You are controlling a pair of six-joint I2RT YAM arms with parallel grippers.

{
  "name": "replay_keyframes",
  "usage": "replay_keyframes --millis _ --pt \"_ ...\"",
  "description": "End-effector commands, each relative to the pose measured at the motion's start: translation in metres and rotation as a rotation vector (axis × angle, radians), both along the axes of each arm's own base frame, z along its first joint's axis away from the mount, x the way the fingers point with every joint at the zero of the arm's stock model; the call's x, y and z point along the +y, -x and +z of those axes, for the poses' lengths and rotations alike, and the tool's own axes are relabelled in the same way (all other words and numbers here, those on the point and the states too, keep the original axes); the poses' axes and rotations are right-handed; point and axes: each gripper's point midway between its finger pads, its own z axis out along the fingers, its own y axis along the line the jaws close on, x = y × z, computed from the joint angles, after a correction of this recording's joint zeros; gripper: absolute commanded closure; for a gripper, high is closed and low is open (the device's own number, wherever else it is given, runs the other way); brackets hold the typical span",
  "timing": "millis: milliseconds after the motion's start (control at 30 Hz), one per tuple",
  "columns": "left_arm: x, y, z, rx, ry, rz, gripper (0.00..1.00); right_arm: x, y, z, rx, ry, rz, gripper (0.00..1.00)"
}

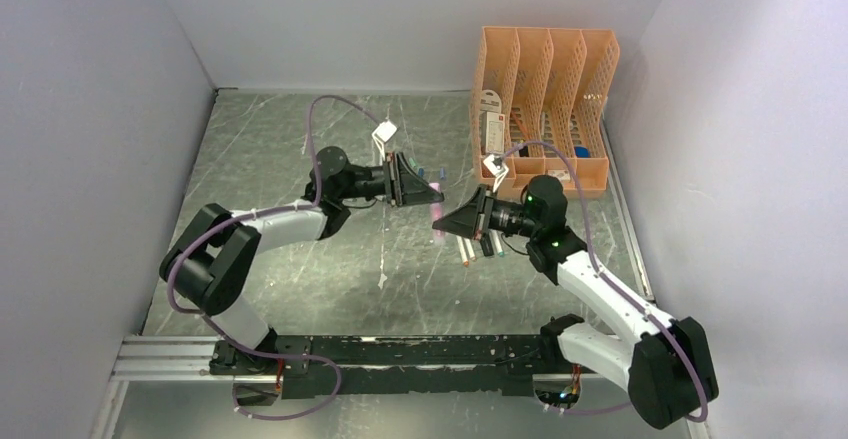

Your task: Open the pen caps

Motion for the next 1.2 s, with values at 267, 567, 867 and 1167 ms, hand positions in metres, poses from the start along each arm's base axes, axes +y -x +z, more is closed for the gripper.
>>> replay_keyframes --millis 267,567,867,1167 --pt "0.089 -0.17 0.101 -0.169 0.101 0.432 0.82 -0.015 0.055 -0.033 0.15 0.029 0.028 1.0" --pt "0.088 -0.136 0.021 0.001 -0.337 0.424 0.8 -0.055 -0.014 -0.076 0.106 0.541 -0.235 1.0" --pt "0.109 -0.086 -0.025 0.064 -0.484 0.422 0.79 -0.077 -0.052 -0.11 0.133 0.81 -0.322 1.0" --pt "0.109 -0.078 -0.04 0.086 -0.489 0.401 0.8 -0.063 -0.054 -0.148 0.141 0.968 -0.275 0.97"
